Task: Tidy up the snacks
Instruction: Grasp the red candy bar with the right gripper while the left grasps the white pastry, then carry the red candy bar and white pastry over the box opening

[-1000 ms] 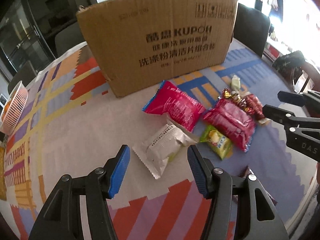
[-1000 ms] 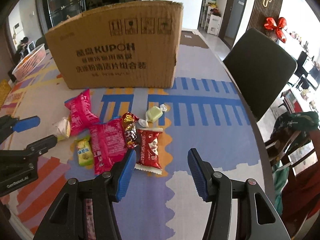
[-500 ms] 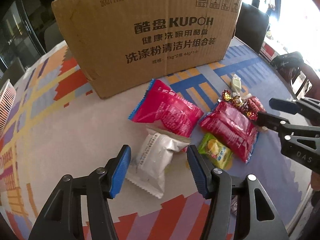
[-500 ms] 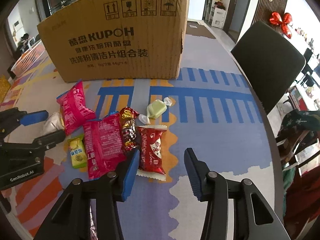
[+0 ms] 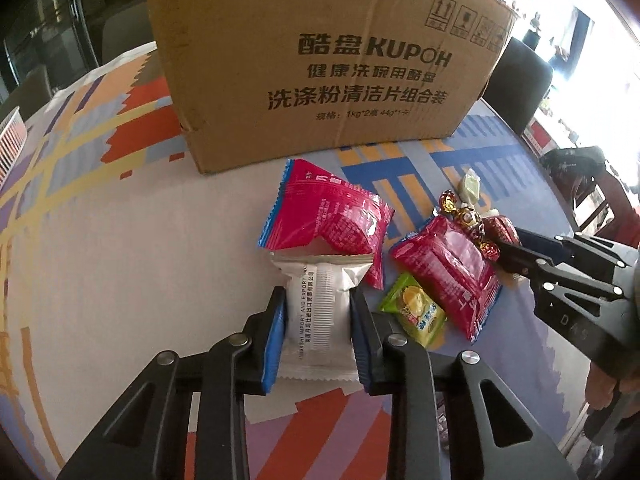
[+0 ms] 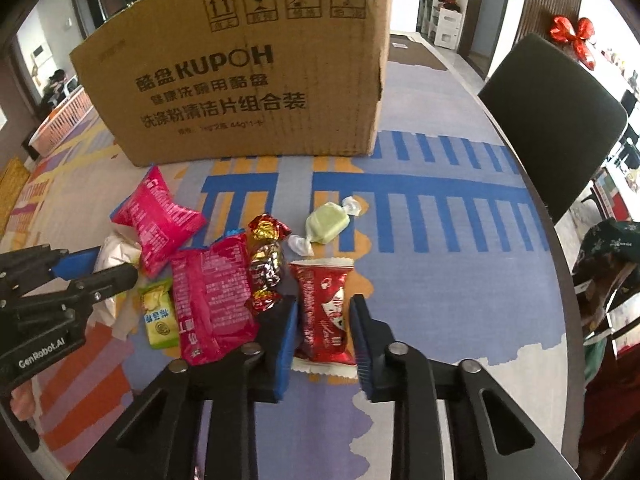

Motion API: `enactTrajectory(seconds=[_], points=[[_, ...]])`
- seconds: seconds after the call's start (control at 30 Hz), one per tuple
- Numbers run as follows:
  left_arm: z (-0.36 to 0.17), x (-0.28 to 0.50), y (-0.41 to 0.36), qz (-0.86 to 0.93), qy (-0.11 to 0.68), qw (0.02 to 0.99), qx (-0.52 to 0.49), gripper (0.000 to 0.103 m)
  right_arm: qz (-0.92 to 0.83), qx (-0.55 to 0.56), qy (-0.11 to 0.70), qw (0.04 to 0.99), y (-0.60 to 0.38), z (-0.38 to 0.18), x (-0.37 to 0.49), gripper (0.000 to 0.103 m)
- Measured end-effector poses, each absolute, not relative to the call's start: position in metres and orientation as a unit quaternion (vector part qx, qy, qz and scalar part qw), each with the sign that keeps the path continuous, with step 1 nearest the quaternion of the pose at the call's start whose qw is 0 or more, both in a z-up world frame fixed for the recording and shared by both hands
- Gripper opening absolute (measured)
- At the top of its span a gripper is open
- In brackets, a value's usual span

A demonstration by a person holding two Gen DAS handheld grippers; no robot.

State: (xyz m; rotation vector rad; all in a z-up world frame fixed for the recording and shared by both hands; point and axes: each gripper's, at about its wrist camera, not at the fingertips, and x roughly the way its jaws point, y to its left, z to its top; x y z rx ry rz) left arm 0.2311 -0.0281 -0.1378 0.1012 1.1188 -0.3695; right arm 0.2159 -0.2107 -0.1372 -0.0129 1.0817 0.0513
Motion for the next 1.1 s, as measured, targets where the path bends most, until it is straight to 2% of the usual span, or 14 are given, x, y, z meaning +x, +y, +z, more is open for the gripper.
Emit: enactTrajectory(seconds=[0.4, 1.1], points=[[-0.115, 0.206, -0.034, -0.168, 0.503, 0.847, 0.035, 0.030, 0.022, -0.003, 0.488, 0.873, -0.213, -0.113, 0.192, 0.023], [-0.010, 0.194, -0.035, -0.167, 0.384, 0.908, 0.016, 0.030, 0.072, 0.003, 0.380, 0.922, -0.200, -0.018, 0.172, 0.023]])
